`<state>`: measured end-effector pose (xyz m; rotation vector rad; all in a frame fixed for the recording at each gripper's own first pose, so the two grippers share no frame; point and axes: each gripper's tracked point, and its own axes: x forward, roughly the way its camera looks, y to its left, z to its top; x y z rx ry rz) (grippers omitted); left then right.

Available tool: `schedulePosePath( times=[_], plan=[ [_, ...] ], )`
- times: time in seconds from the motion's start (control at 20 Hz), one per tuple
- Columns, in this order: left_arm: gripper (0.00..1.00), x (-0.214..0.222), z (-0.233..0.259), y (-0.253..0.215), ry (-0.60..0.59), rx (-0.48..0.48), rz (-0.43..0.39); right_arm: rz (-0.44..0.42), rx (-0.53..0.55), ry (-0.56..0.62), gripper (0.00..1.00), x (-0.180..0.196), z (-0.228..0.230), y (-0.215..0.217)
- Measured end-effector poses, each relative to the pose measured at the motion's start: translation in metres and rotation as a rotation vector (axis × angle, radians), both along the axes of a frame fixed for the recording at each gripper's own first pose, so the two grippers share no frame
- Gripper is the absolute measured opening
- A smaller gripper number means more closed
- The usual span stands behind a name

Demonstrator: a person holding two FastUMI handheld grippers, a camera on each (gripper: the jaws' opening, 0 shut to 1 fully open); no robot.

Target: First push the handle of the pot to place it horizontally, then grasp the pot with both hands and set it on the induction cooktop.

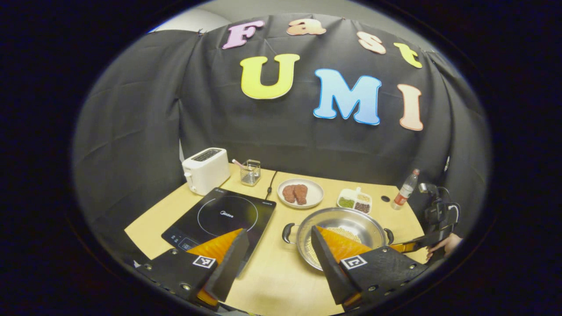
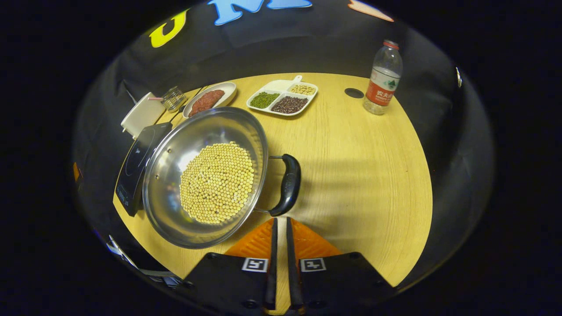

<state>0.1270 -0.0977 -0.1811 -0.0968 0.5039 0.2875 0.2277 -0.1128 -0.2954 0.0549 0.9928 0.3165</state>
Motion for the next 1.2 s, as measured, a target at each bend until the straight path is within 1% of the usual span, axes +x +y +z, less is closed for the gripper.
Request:
schedulePosePath(
  times=[0.05,0.1,0.15,0.2,0.25,0.3,0.4,0.55,0.75,0.95,1.0,1.05,1.1,1.15,1.2],
  plan=[
    [0.87,0.009,-0.005,0.001,0.004,-0.018,-0.016,-0.016,0.024,0.004,0.35,-0.003,0.004,-0.003],
    [0.87,0.016,-0.011,0.003,0.011,-0.037,-0.035,-0.036,0.045,-0.002,0.48,-0.003,0.011,-0.007],
    [0.87,0.026,-0.018,0.006,0.022,-0.056,-0.057,-0.059,0.064,-0.007,0.74,-0.003,0.016,-0.01],
    [0.87,0.037,-0.027,0.007,0.038,-0.076,-0.08,-0.082,0.08,-0.01,0.84,-0.004,0.022,-0.011],
    [0.91,0.046,-0.039,0.01,0.059,-0.096,-0.1,-0.104,0.089,-0.02,0.98,-0.004,0.029,-0.012],
    [0.87,0.055,-0.051,0.011,0.081,-0.123,-0.127,-0.126,0.093,-0.04,0.98,0.001,0.036,-0.012],
    [0.88,0.076,-0.074,0.011,0.121,-0.172,-0.17,-0.164,0.093,-0.082,0.98,0.012,0.047,-0.011],
    [0.88,0.098,-0.115,0.009,0.187,-0.235,-0.232,-0.192,0.109,-0.1,0.98,0.027,0.053,0.001],
    [0.88,0.128,-0.158,0.008,0.261,-0.258,-0.316,-0.196,0.104,-0.119,0.98,0.052,0.042,0.019],
    [0.88,0.145,-0.204,0.004,0.327,-0.268,-0.379,-0.207,0.079,-0.125,0.99,0.073,0.023,0.029],
    [0.84,0.148,-0.215,0.002,0.343,-0.27,-0.391,-0.205,0.071,-0.125,0.98,0.076,0.019,0.03],
    [0.88,0.15,-0.223,-0.001,0.36,-0.278,-0.4,-0.203,0.058,-0.124,0.98,0.079,0.014,0.03],
    [0.84,0.151,-0.23,-0.003,0.369,-0.29,-0.408,-0.201,0.046,-0.125,0.98,0.082,0.008,0.028],
    [0.88,0.153,-0.234,-0.007,0.372,-0.302,-0.417,-0.197,0.038,-0.125,0.98,0.084,0.004,0.027],
    [0.88,0.155,-0.237,-0.009,0.372,-0.311,-0.423,-0.194,0.034,-0.12,0.98,0.085,-0.002,0.028]
  ],
)
